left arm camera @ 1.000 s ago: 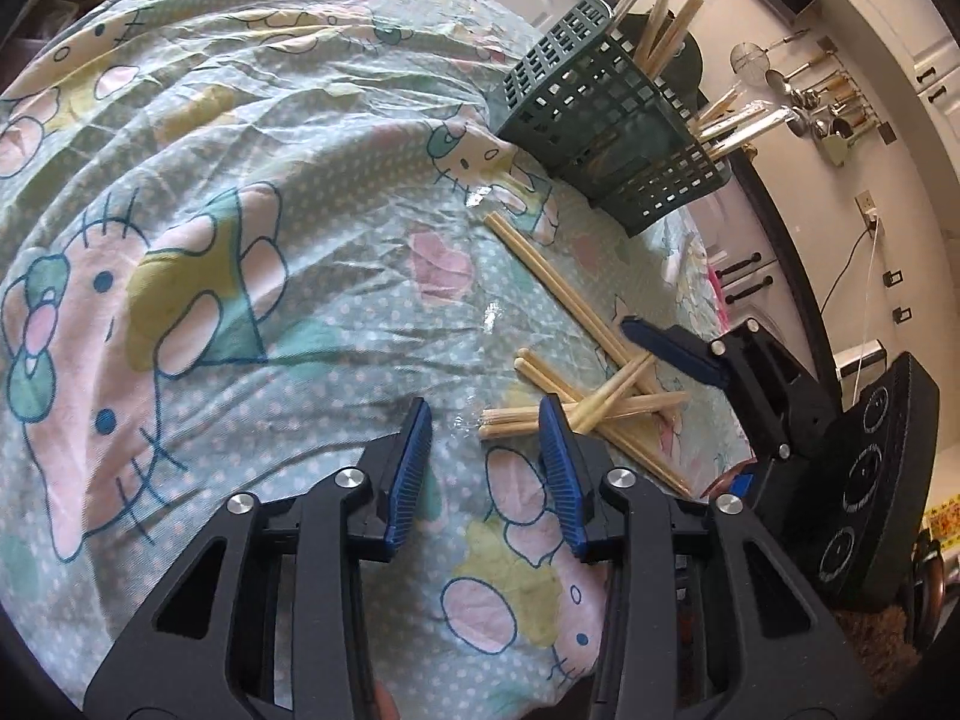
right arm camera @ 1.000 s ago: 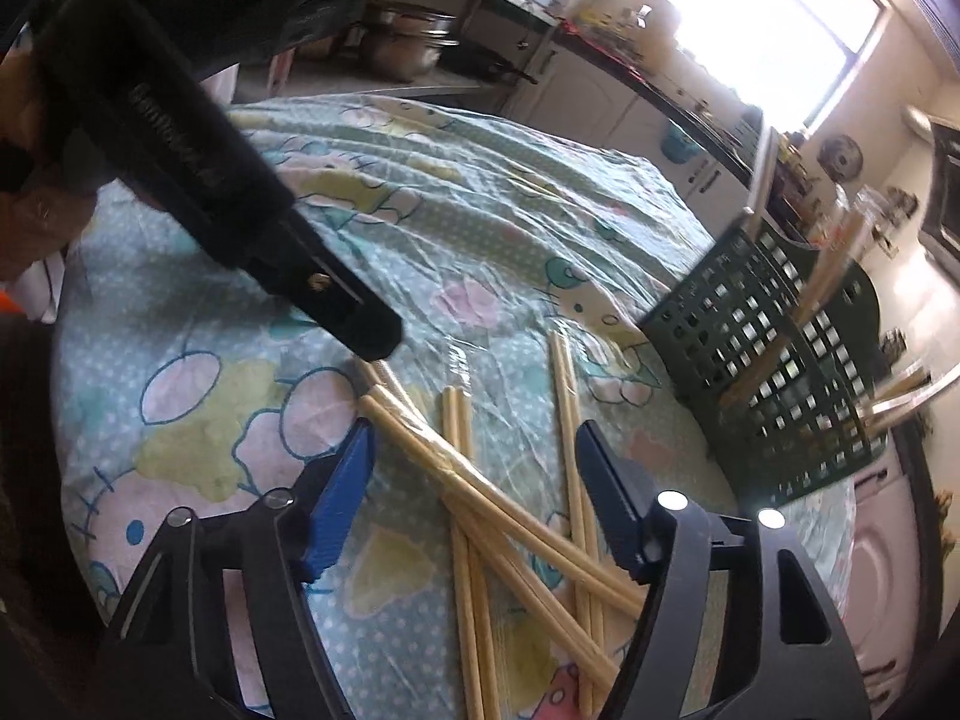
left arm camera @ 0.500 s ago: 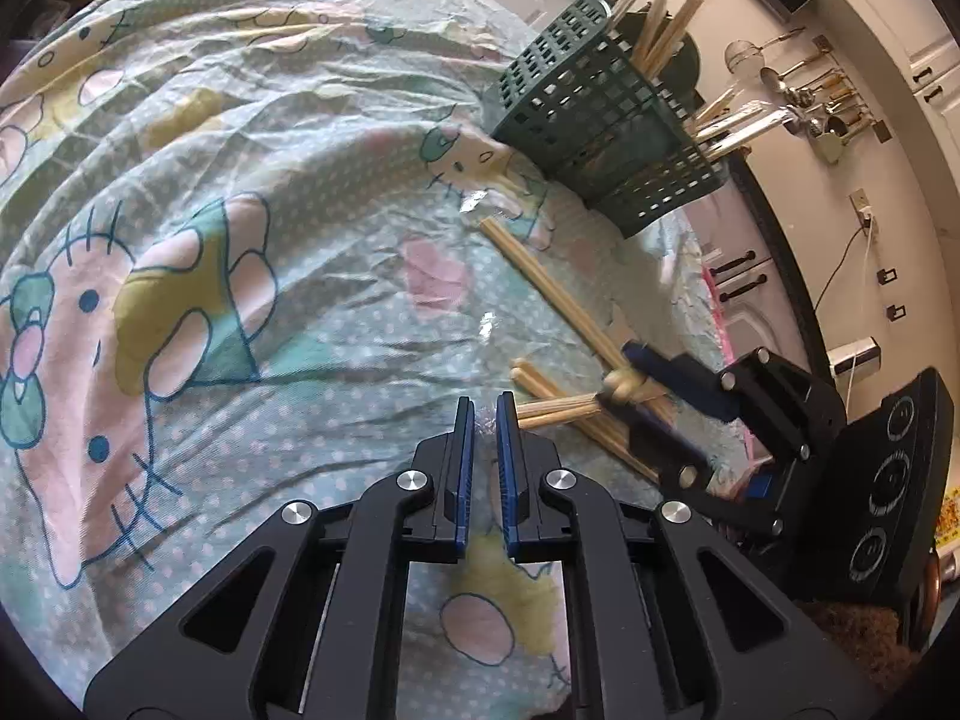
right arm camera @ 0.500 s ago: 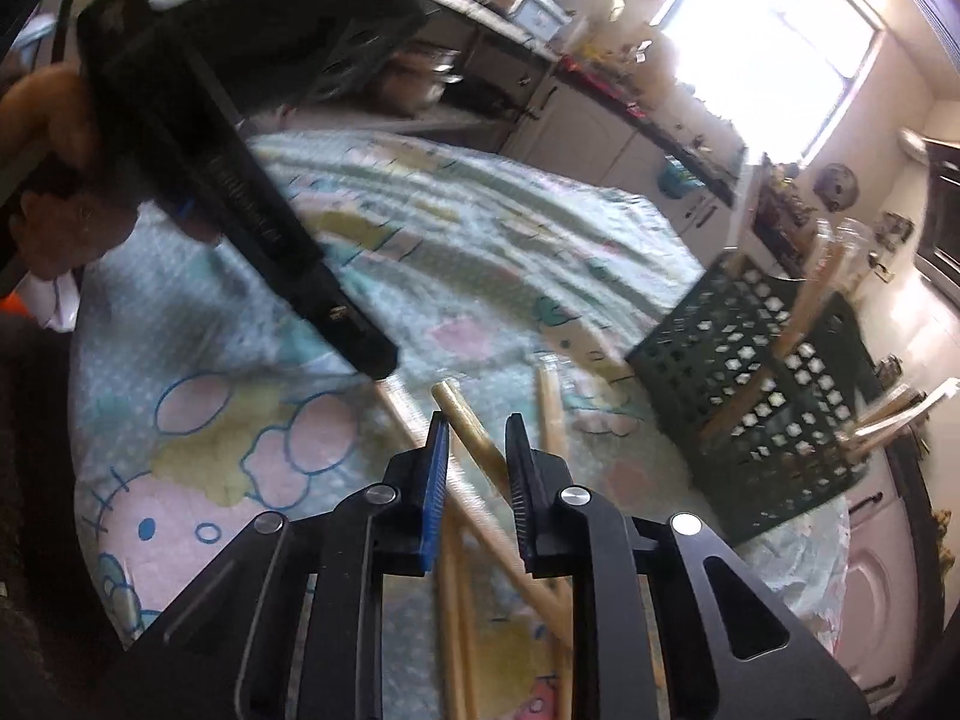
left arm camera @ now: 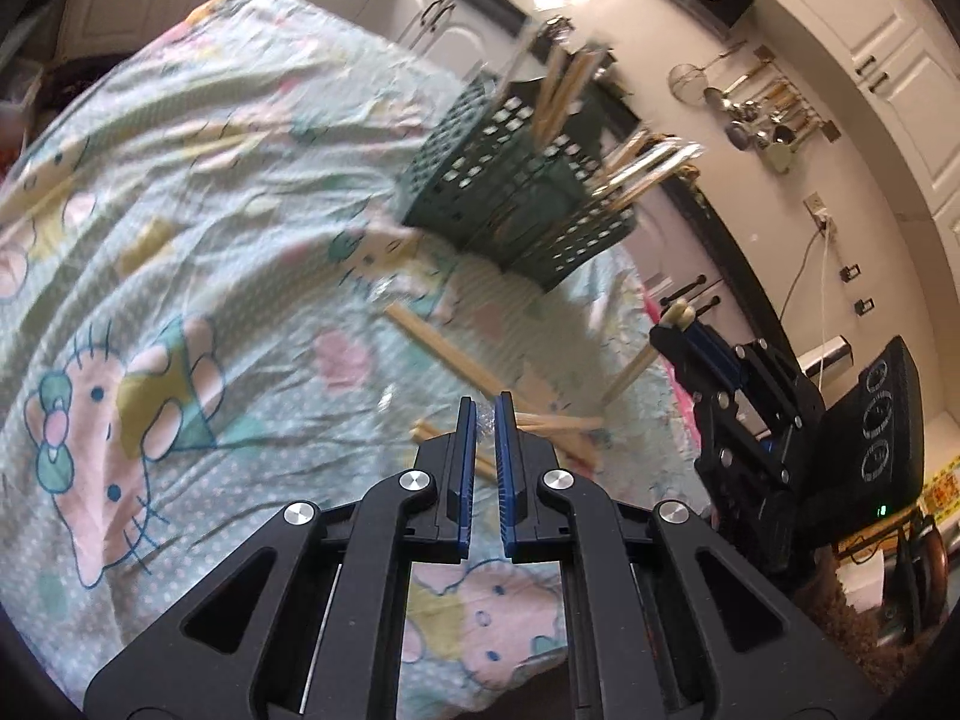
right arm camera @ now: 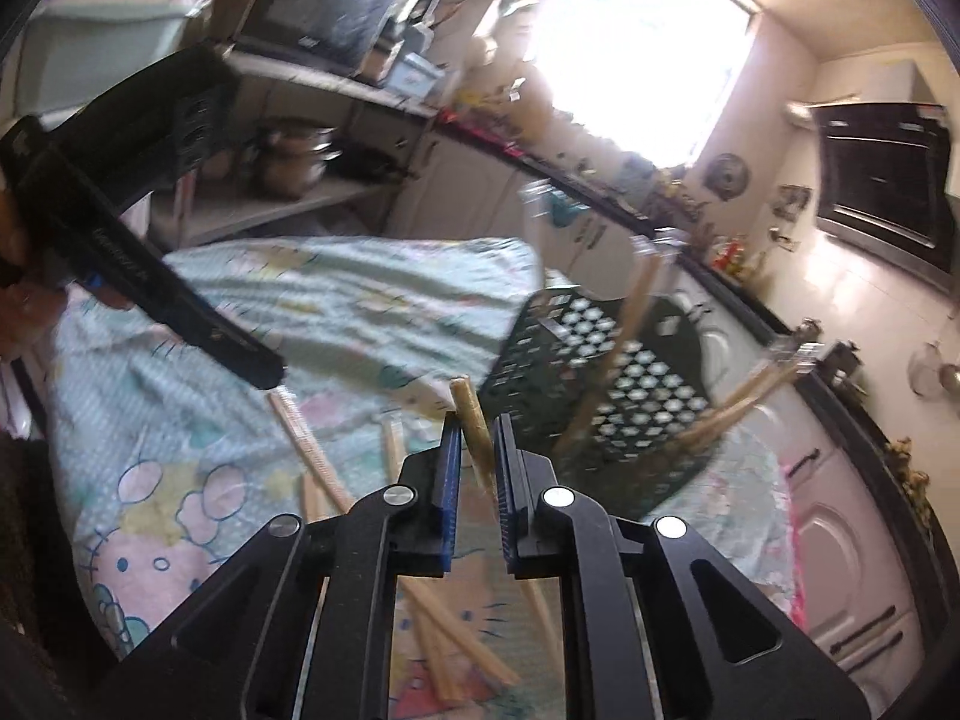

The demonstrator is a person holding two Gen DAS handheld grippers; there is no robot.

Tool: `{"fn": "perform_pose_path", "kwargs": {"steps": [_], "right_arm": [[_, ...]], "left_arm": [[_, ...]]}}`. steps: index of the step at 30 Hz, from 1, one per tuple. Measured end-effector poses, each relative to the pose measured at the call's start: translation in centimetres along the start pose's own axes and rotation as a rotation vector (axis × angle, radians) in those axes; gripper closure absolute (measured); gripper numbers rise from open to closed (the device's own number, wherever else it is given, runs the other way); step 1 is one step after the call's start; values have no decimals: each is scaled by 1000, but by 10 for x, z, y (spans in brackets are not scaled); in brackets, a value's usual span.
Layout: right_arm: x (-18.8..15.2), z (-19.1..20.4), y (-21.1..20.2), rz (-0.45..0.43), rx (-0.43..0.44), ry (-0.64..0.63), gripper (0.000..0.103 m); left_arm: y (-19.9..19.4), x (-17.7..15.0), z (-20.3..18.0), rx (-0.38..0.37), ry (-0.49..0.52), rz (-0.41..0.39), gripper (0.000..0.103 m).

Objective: Organize utensils
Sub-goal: 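Lift both held chopsticks and carry them above the green caddy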

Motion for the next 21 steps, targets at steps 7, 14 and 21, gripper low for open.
{"fn": "perform_pose_path", "kwargs": {"steps": [7, 14, 21], "right_arm": [[-8, -45, -19, -8, -87, 131, 95], [-17, -78, -33, -17, -152, 225, 96], [-22, -98, -48, -44, -182, 287, 96]], "left_arm": [[1, 6, -42, -38, 65, -29, 100], [2, 24, -85, -57, 136, -72, 100], [4, 40, -116, -82, 171, -101, 100]]}}
Point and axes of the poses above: each gripper's, at about its wrist camera, not at the fingertips, and y roughly the way its jaws point, z to its left, x to its top, the point moved 6 cm from there along y, roughly the way its jaws point, and after that the axes turned 9 degrees about -y, right-handed, at the moved point
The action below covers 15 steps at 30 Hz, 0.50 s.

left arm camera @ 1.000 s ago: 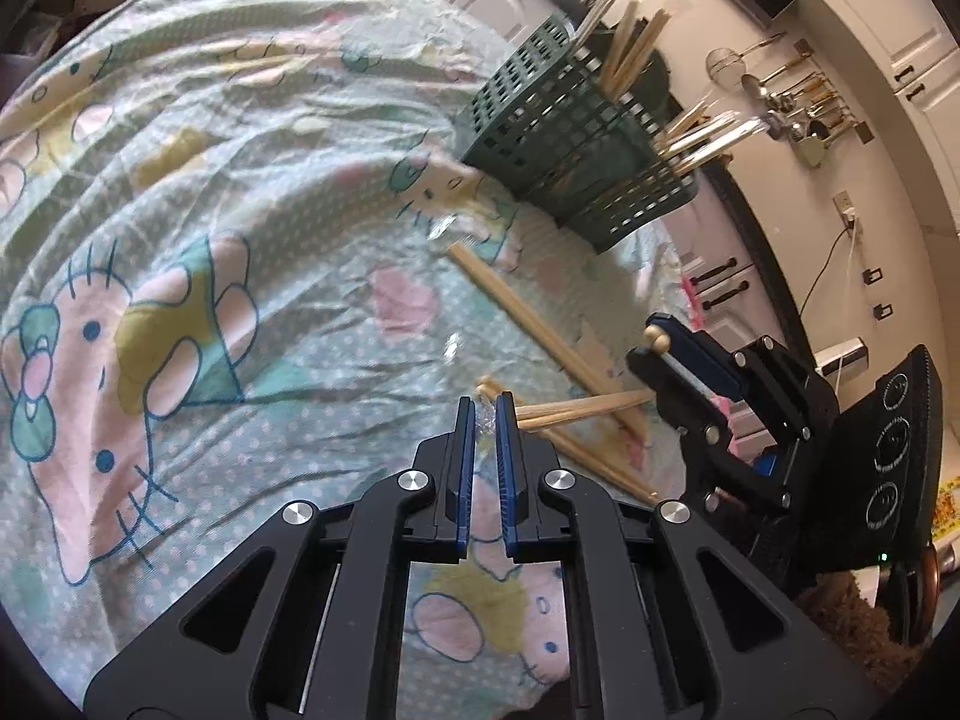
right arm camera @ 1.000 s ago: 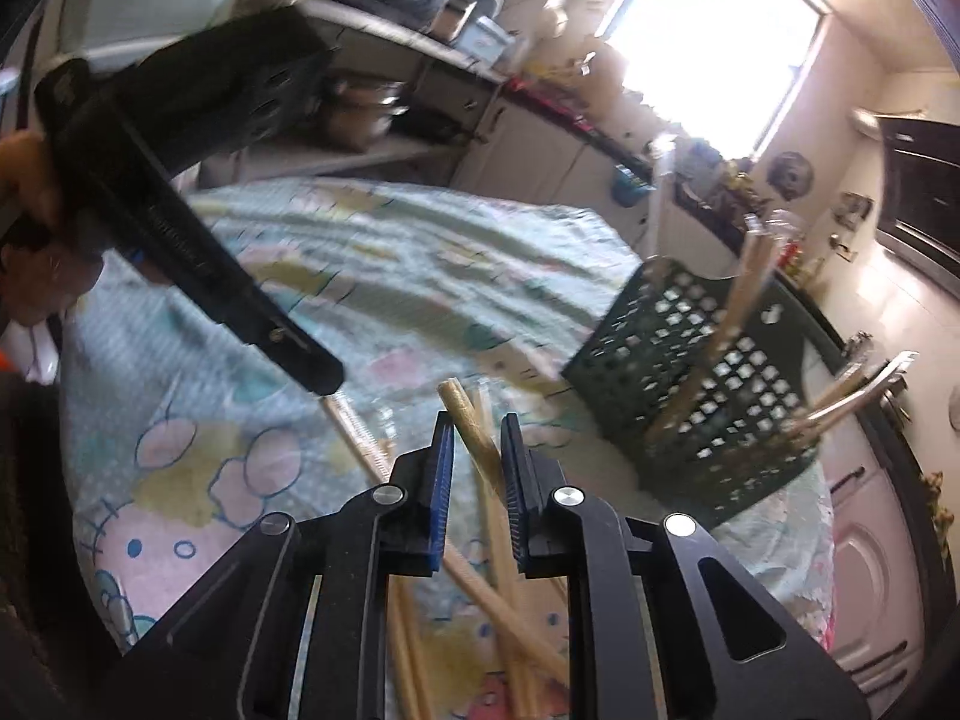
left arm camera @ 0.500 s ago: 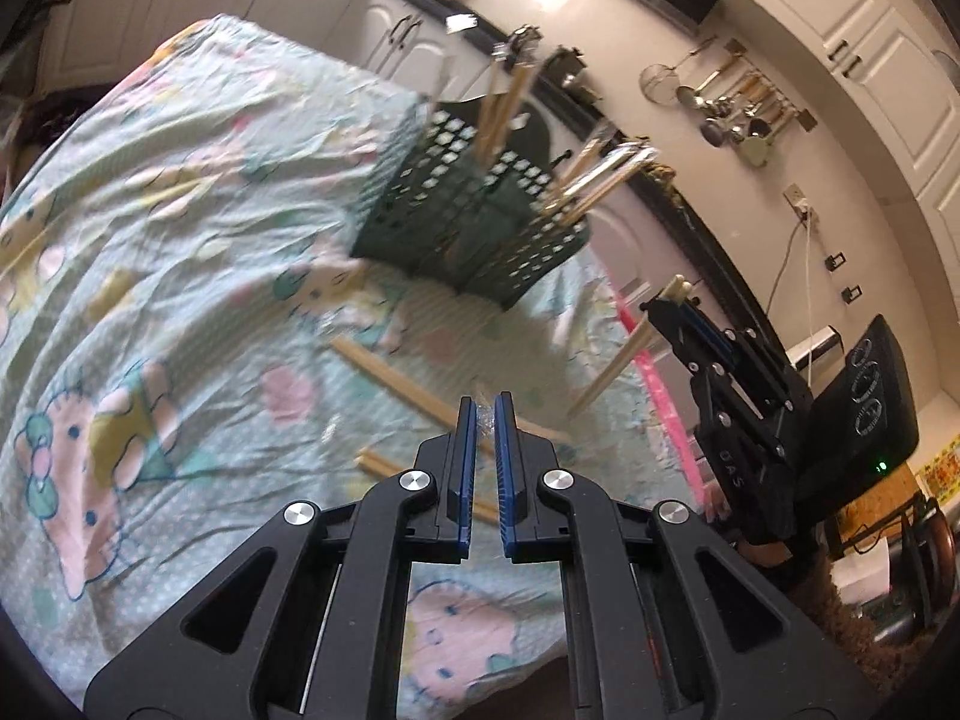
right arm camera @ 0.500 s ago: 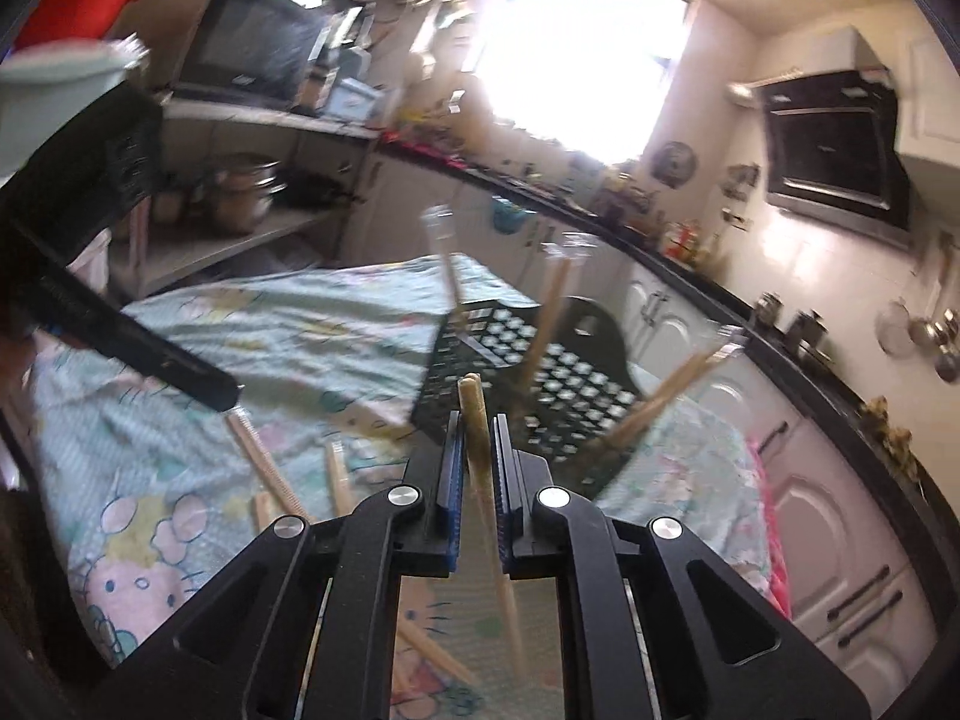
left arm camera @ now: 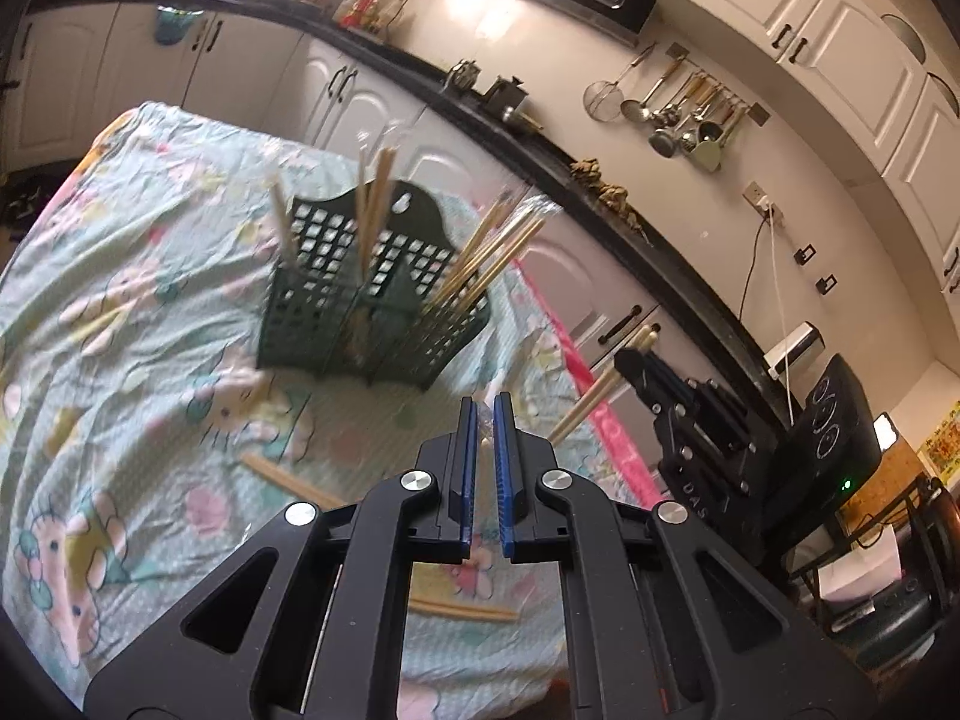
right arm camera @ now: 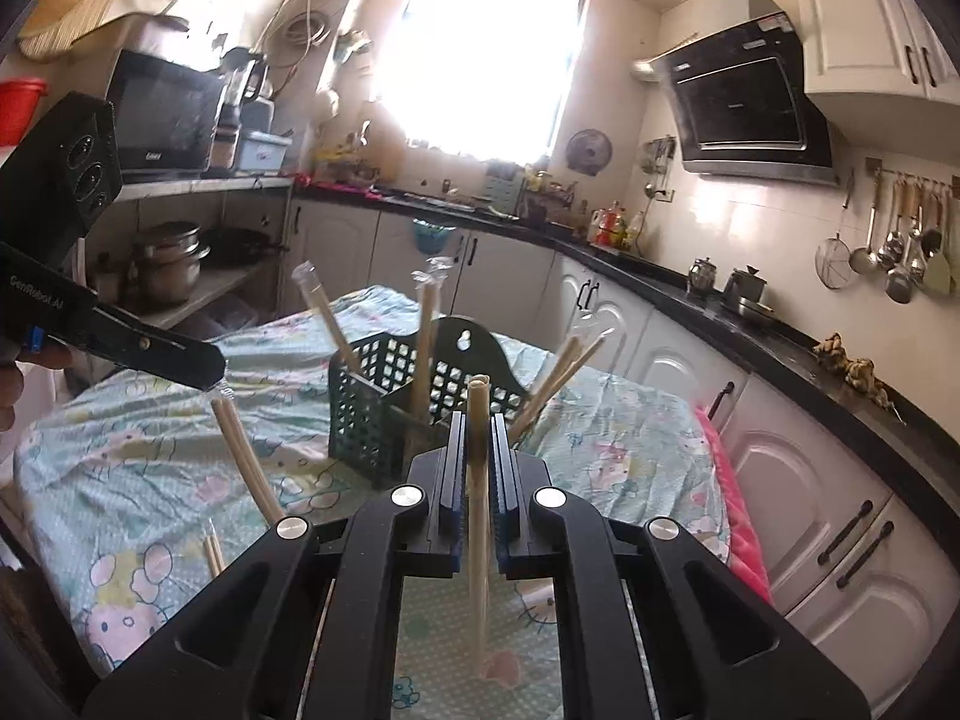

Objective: Organize utensils
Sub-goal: 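Lift both held chopsticks and carry them above the green caddy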

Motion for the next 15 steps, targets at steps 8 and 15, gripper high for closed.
{"fn": "perform_pose_path", "kwargs": {"steps": [8, 15], "right_arm": [[15, -9, -12, -41, -9, 19, 96], [38, -10, -18, -84, -3, 34, 96]], "left_arm": [[-2, 16, -23, -19, 46, -25, 100], [-10, 34, -43, -42, 81, -60, 100]]}}
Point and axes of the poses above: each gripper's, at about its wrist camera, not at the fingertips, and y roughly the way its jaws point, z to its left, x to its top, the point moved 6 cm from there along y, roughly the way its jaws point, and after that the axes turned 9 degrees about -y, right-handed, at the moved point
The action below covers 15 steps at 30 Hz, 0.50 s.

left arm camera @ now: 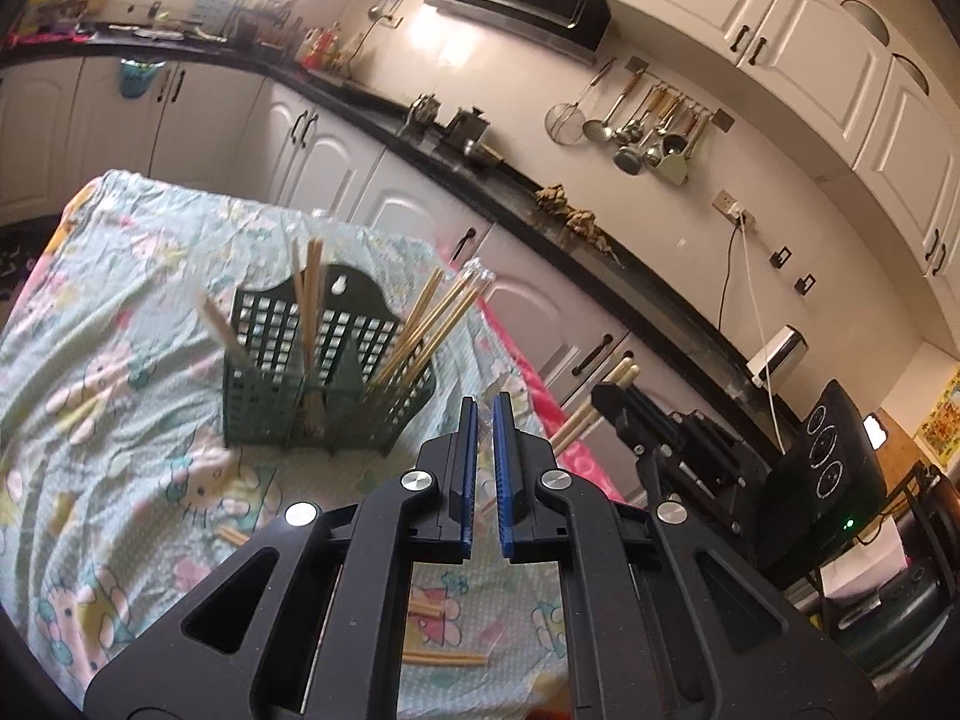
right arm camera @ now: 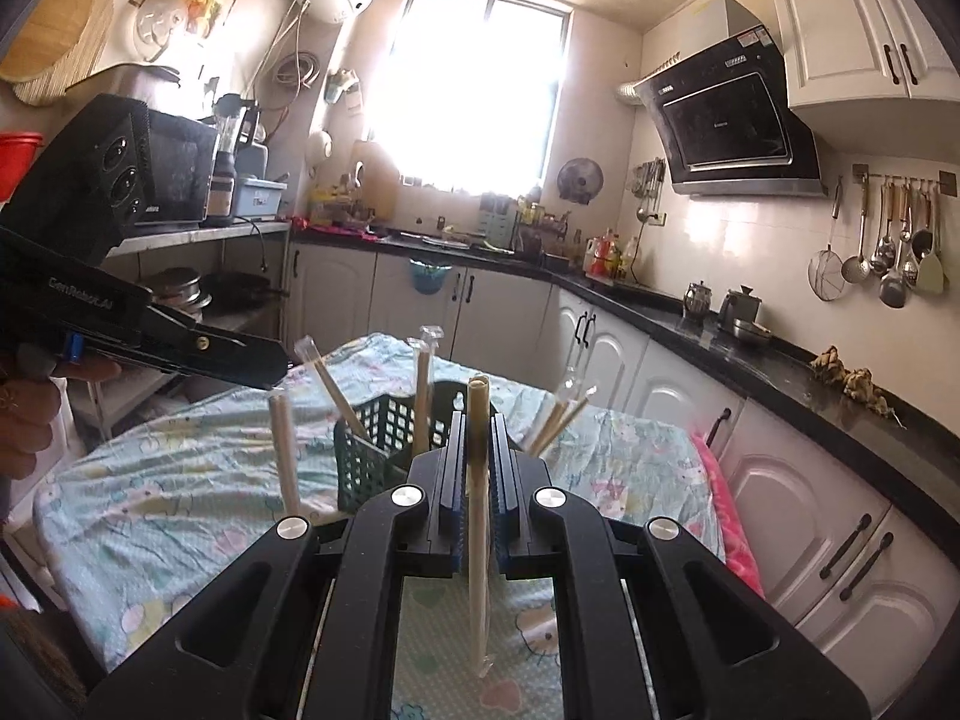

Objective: Organize utensils
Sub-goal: 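Lift both held chopsticks and carry them above the green caddy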

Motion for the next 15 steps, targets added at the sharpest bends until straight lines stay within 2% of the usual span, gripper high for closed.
{"fn": "perform_pose_path", "kwargs": {"steps": [15], "right_arm": [[46, 1, -6, -83, 43, 32, 96]], "left_arm": [[-16, 46, -30, -38, 60, -78, 100]]}}
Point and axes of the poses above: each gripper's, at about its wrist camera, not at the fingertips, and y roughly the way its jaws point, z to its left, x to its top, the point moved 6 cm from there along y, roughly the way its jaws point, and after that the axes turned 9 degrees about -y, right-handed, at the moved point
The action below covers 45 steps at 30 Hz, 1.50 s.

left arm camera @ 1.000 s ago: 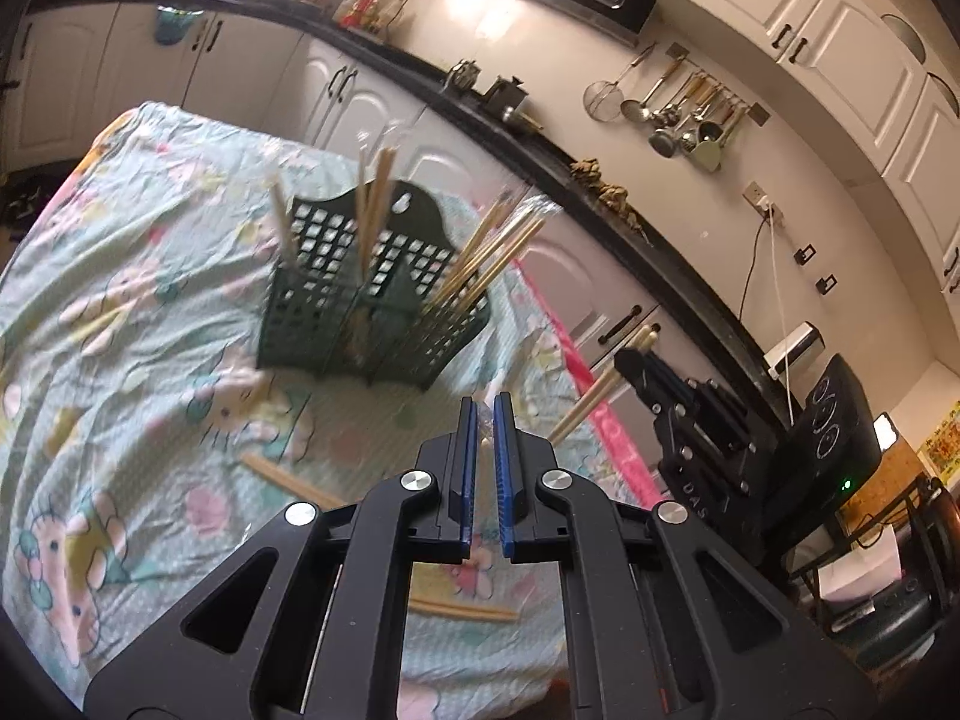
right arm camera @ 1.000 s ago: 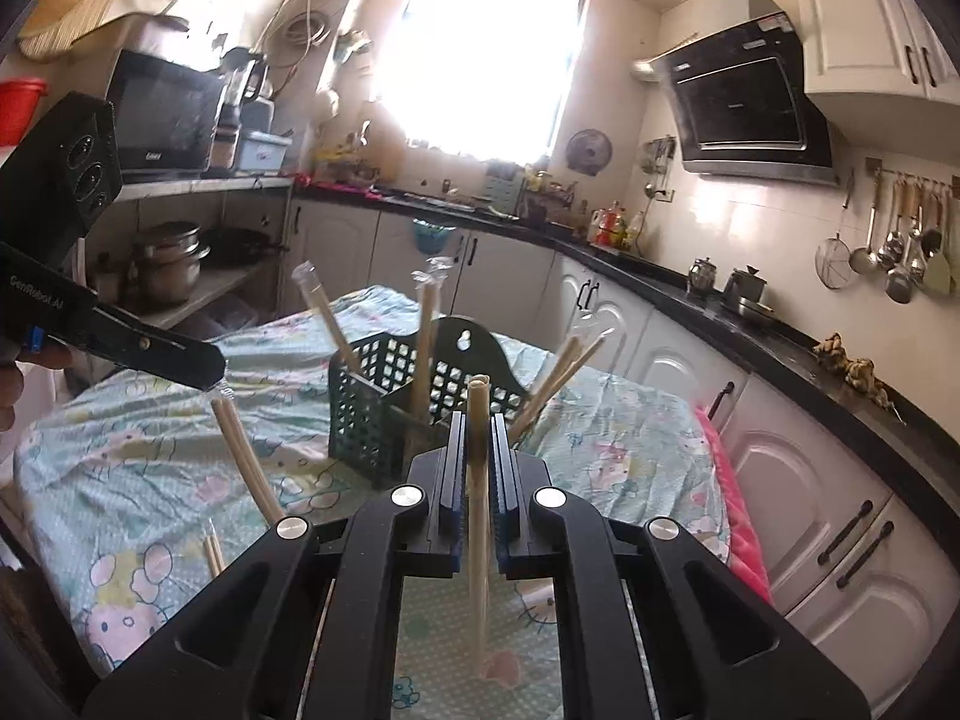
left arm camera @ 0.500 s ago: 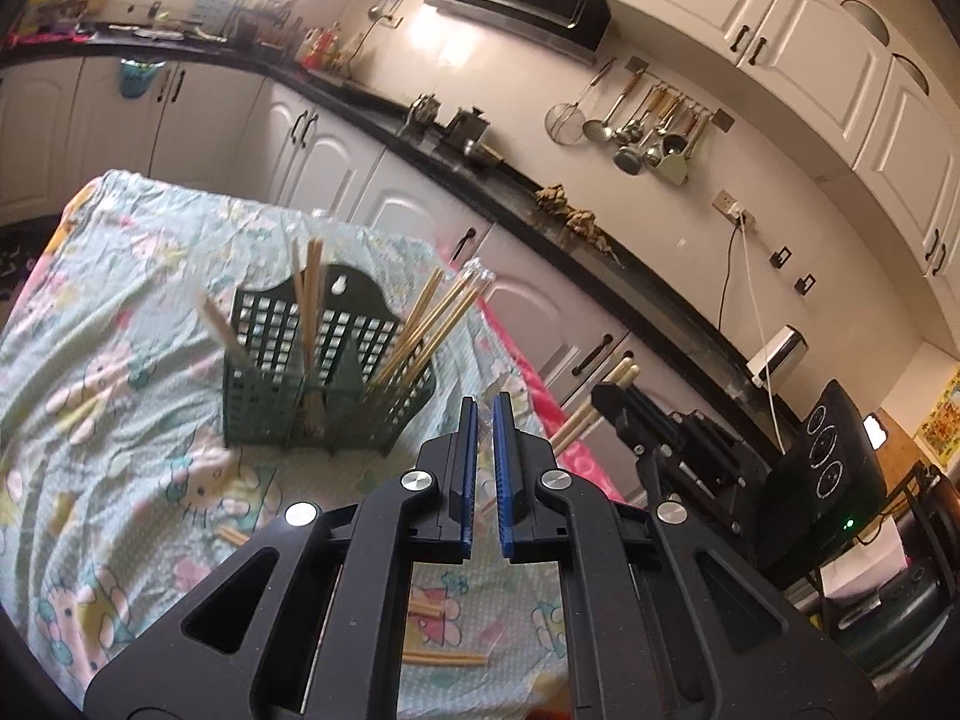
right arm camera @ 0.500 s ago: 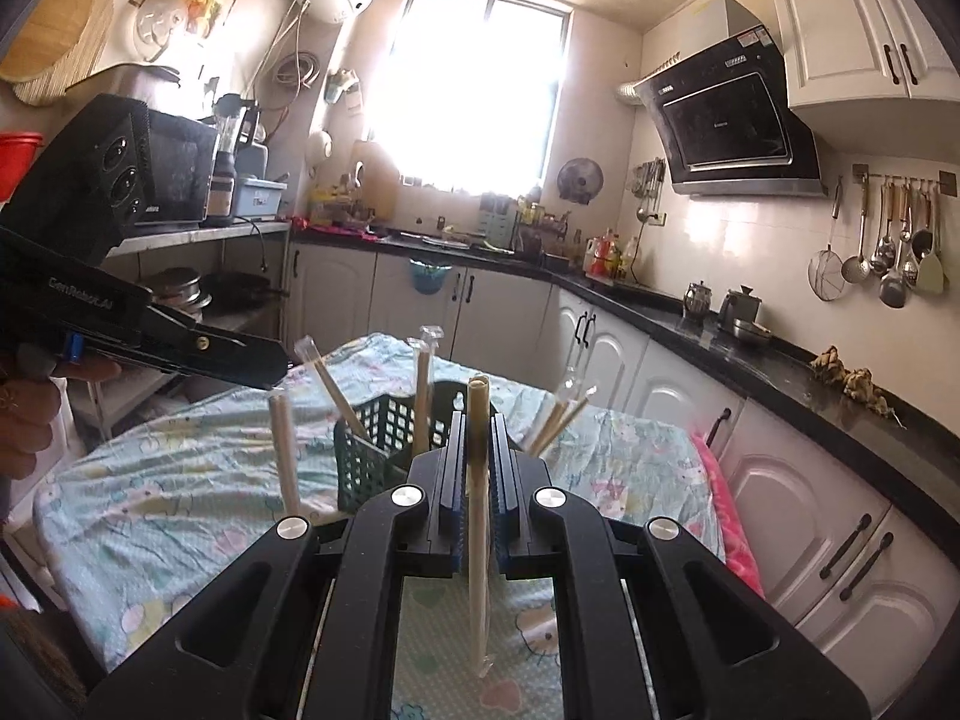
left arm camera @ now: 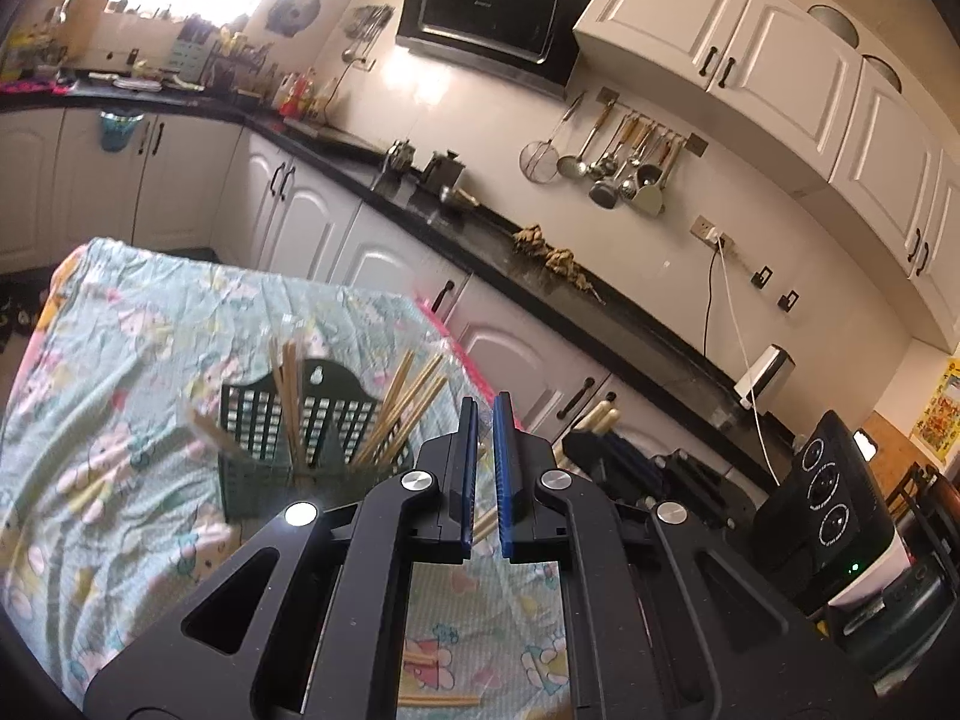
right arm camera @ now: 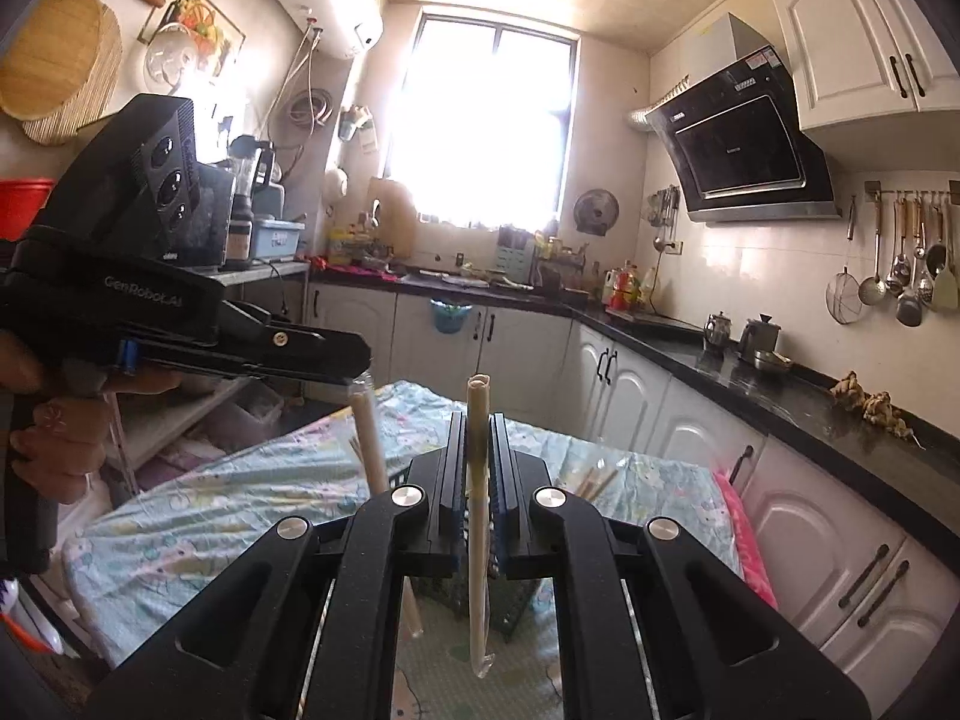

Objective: Organize utensils
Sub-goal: 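Lift both held chopsticks and carry them above the green caddy, then lower both chopsticks into the caddy and open both tools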

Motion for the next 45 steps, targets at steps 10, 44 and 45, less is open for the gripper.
{"fn": "perform_pose_path", "kwargs": {"steps": [10, 44, 45], "right_arm": [[28, -6, 11, -46, 17, 19, 96], [72, -51, 79, -101, -30, 116, 96], [68, -52, 82, -93, -35, 120, 96]], "left_arm": [[-10, 33, -12, -7, 46, -57, 100], [3, 104, 40, 58, 6, -194, 100], [5, 103, 42, 57, 2, -193, 100]]}}
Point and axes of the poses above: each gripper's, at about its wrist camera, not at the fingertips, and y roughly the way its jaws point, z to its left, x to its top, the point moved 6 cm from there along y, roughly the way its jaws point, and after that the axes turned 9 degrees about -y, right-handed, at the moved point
